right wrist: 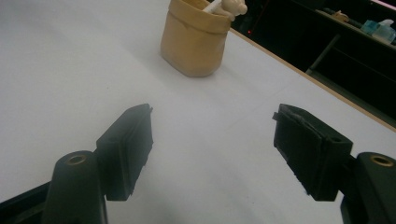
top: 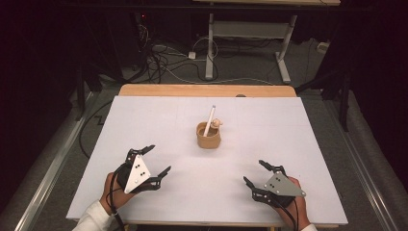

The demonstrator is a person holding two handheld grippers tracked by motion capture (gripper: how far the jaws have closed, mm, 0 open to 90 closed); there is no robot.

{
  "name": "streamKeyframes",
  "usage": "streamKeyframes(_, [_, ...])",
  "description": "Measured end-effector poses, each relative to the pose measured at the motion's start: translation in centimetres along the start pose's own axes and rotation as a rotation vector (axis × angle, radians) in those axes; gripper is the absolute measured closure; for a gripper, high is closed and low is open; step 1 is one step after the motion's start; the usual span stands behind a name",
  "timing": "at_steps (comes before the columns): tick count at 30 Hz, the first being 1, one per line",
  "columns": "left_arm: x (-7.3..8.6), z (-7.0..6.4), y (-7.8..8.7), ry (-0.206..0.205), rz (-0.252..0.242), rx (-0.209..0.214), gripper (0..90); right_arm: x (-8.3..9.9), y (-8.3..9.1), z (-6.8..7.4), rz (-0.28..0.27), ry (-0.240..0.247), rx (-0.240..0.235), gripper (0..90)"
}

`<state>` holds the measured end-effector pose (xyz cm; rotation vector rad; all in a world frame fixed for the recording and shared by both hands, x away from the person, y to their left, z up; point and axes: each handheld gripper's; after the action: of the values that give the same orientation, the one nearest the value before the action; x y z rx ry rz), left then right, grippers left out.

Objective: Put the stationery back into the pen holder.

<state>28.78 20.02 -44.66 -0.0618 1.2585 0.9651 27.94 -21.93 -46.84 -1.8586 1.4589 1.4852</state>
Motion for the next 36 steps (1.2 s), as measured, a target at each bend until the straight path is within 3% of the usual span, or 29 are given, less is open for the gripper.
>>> streamKeyframes(4, [1.6,-0.4,0.1,0.009,0.053,0.006,18.9,0.0,0.1,0.0,0.007,-0.011,0.005,28.1])
streamKeyframes(11, [3.6,-1.1,1.2,0.066,0.082,0.025,18.9,0.1,0.6,-0.1,0.0,-0.015,0.01,27.9])
streamKeyframes(19, [4.1,-1.1,1.9,0.105,0.069,0.015,18.9,-0.2,1.0,-0.1,-0.016,-0.017,0.012,27.8])
streamKeyframes(23, [4.3,-1.2,1.7,0.085,0.086,0.016,18.9,-0.2,1.0,0.0,-0.018,0.001,0.005,27.8])
streamKeyframes(36, [4.3,-1.2,1.7,0.088,0.077,0.026,18.9,0.2,0.6,0.0,0.003,-0.007,-0.002,27.8])
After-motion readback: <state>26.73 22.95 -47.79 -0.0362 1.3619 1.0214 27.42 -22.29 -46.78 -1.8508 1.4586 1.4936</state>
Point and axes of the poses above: each handheld gripper's, and its own axes: y roughly backward along the jaws, x roughly out of its underside, z roughly to its left, and after that the axes turned 8 degrees about x, right-handed
